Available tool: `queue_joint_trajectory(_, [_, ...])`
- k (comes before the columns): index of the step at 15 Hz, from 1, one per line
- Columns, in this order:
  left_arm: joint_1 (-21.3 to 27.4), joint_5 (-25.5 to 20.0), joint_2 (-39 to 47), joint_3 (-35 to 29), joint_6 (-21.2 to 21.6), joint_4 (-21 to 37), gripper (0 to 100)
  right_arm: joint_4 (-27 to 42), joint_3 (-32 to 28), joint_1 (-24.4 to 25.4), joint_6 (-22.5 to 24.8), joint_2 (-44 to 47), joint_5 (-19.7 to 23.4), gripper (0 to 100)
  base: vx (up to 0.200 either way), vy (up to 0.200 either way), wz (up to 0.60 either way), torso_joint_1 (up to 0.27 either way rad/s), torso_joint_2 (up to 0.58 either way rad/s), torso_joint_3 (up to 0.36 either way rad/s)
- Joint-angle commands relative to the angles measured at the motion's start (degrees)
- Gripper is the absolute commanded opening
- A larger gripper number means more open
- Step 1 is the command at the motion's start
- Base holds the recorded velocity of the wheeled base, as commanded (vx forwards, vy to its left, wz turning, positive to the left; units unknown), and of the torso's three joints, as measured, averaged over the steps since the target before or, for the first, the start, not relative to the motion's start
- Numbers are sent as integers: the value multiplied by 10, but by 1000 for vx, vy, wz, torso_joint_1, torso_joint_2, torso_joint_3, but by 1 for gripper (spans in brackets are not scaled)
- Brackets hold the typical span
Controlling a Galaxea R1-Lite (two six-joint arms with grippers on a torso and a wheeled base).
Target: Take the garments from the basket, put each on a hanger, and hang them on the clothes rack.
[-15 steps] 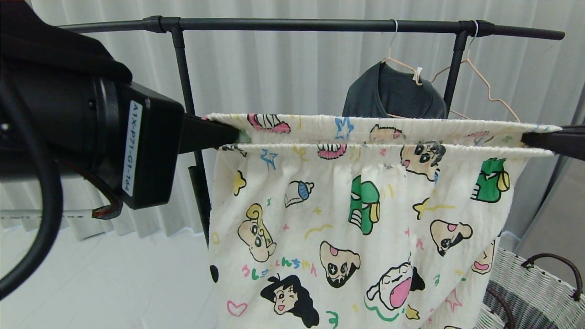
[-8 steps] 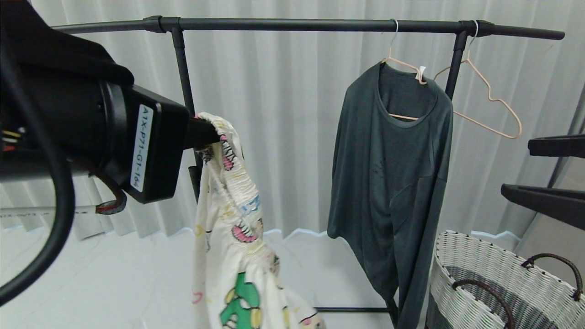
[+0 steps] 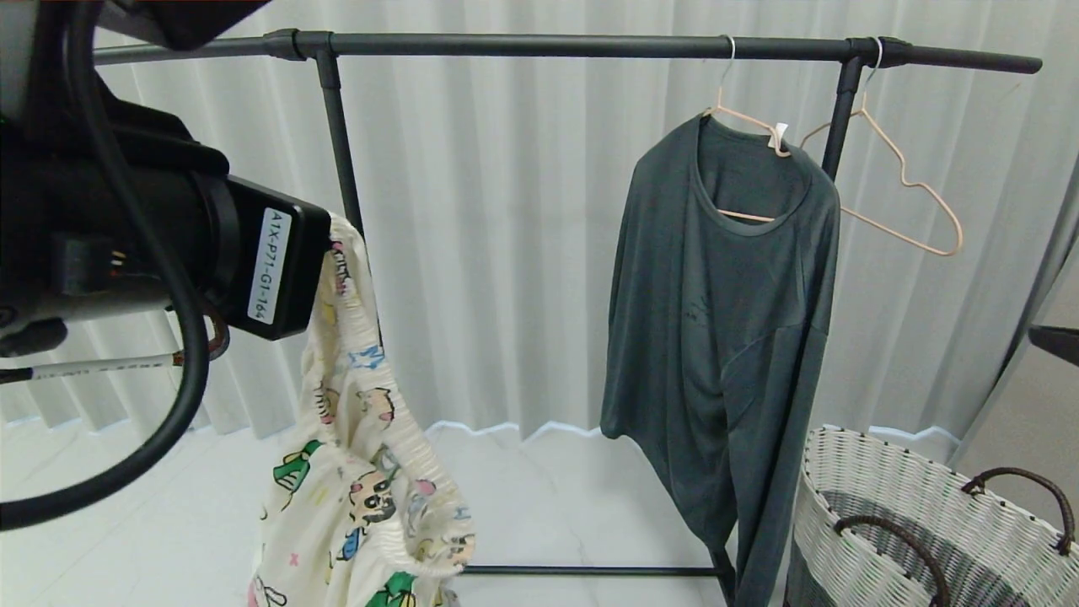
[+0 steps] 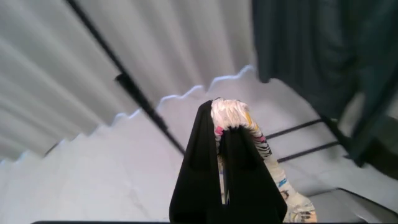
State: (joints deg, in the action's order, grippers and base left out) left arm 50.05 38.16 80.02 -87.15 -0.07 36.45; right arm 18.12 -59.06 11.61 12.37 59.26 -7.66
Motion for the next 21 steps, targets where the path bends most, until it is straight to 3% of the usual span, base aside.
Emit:
queue_joint_trajectory(1, [-5, 15, -4, 19, 0, 0, 0, 9, 6, -105, 45, 4, -10, 100, 0, 0, 0, 0, 0, 0])
queue_joint_trajectory(4, [-6, 24, -15, 35, 0, 0, 0, 2, 5, -109, 48, 14, 1, 100, 0, 0, 0, 0, 0, 0])
queue_joint_trajectory(6, [-5, 24, -16, 33, 0, 0, 0, -28, 5, -109, 47, 22, 44, 100, 0, 0, 0, 0, 0, 0])
queue_joint_trajectory(12, [-5, 25, -17, 32, 2, 0, 0, -32, 5, -108, 48, 24, 47, 100, 0, 0, 0, 143, -128, -144])
queue_joint_trajectory(21, [-5, 30, -19, 31, 17, 0, 0, -32, 6, -108, 49, 24, 54, 100, 0, 0, 0, 167, -551, -225])
